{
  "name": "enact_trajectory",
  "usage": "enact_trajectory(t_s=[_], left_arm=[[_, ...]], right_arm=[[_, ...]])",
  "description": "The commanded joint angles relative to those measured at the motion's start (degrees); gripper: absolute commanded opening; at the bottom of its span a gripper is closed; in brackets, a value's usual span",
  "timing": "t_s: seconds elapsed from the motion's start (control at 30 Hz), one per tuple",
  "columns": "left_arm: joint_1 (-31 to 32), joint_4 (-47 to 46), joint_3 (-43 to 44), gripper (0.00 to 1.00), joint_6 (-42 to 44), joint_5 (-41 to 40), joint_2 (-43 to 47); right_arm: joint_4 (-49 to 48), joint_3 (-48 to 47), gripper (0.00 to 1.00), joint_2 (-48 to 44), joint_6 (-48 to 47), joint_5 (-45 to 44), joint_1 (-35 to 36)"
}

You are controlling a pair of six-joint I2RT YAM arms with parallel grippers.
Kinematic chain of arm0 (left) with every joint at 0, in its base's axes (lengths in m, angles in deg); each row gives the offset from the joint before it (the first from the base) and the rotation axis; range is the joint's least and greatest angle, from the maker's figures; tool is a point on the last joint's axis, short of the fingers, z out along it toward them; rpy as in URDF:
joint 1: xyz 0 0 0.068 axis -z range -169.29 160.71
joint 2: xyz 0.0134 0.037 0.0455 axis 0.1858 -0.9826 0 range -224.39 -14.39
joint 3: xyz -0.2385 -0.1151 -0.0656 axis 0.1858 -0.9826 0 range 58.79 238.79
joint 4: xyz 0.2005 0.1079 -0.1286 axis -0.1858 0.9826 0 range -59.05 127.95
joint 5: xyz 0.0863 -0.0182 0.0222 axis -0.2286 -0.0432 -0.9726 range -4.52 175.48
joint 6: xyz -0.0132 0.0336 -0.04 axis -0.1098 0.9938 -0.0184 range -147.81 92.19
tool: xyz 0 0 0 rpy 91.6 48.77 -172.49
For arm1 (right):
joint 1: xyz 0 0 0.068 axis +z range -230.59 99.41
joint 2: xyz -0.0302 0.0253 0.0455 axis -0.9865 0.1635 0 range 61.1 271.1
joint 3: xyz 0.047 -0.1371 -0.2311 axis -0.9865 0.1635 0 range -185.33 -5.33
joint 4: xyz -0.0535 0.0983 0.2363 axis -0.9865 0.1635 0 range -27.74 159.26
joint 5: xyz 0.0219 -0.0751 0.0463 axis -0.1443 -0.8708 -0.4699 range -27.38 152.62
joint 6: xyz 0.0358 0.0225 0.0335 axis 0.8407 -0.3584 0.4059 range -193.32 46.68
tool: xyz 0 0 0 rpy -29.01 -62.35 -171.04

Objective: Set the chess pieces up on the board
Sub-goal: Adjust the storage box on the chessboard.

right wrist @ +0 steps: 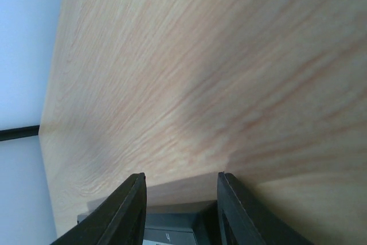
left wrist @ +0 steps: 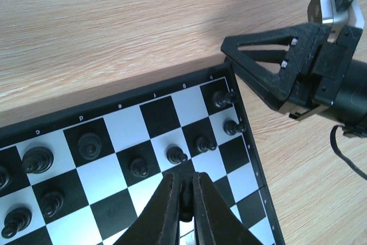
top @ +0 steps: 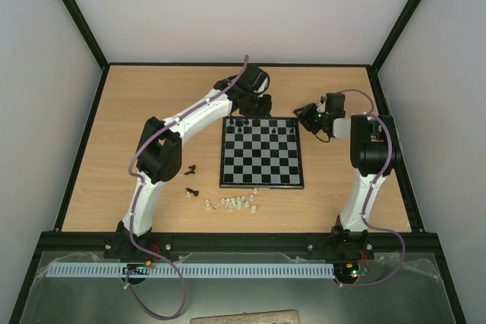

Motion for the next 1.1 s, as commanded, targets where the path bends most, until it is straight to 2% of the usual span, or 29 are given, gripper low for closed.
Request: enact_trajectory(t_s=[0.0,0.73,1.07], left_arm=[[-0.42,-0.90,-0.90,0.02,-0.26,0.41,2.53],[0.35,-1.75,-3.23,0.02,-0.79,1.29,1.08],[1.34,2.00,1.70,0.02,-0.78,-0.56,-3.14]], right_arm=[[4.24,6.07,0.35,-0.79,2.84,-0.73,0.63],[-1.79,7.09,0.36,-0.31,9.90,-1.22,4.60],[4.88,6.41,0.46,-6.29,4.78,-7.77,1.36]])
